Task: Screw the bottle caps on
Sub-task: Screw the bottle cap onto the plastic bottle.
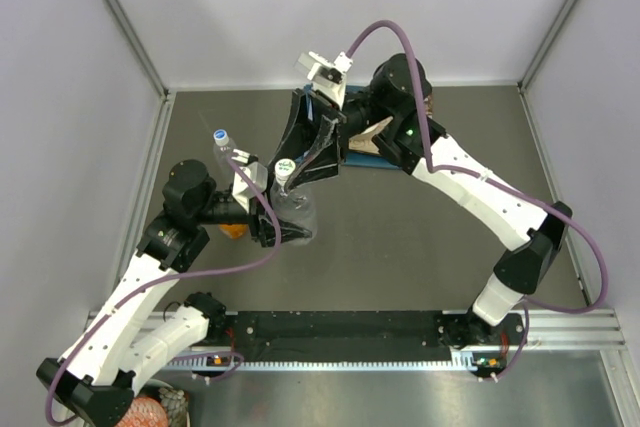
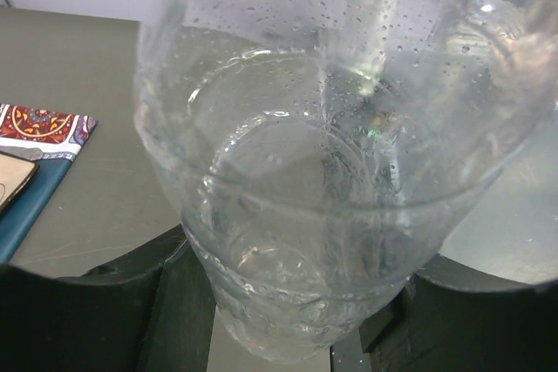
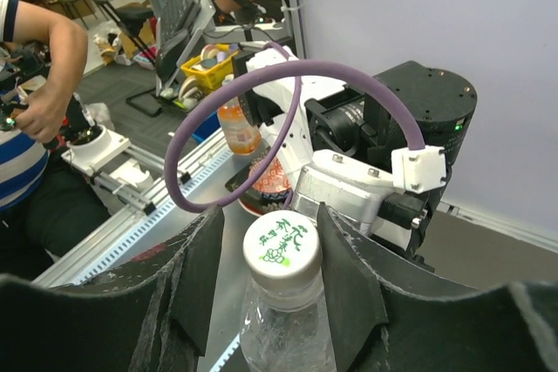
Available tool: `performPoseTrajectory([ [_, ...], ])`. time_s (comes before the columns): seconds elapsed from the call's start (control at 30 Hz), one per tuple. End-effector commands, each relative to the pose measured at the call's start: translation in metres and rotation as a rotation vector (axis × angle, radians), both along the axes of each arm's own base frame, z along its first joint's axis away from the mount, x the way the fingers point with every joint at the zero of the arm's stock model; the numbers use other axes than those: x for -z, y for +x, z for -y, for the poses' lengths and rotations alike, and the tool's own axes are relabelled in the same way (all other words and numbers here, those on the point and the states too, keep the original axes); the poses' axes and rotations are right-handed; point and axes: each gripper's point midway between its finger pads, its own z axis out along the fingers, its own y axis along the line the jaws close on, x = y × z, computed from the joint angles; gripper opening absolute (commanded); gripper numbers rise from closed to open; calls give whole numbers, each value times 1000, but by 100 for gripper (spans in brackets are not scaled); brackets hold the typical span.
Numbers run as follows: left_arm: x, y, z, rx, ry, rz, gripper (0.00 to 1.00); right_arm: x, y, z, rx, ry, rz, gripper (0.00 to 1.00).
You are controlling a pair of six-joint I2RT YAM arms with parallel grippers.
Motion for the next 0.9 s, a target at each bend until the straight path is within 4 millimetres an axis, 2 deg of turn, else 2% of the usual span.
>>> performPoseTrajectory([
  [0.0, -14, 2, -1, -9, -34, 56, 4, -18, -16, 12, -16, 66, 53, 47],
  [0.23, -13, 3, -1, -17, -33, 52, 5, -16, -16, 12, -16, 64, 46, 33],
  [0.33, -14, 4, -2, -25, -35, 55, 5, -16, -15, 12, -14, 61, 42, 21],
  [0.5, -13, 9, -2, -57, -32, 50, 5, -12, -14, 10, -3, 43, 29, 13],
  [0.53, -14, 11, -3, -69, -32, 57, 5, -6, -12, 9, 8, 19, 18, 12],
  [0.6, -14, 23, -5, -141, -24, 63, 5, -3, -9, 7, 42, 1, 9, 10],
  [0.73, -21, 53, -15, -321, -9, 116, 4, 16, 1, 2, 131, -50, 1, 4],
  [0.87, -28, 78, -28, -489, -7, 143, 3, 42, 22, -6, 280, -147, -66, 0],
])
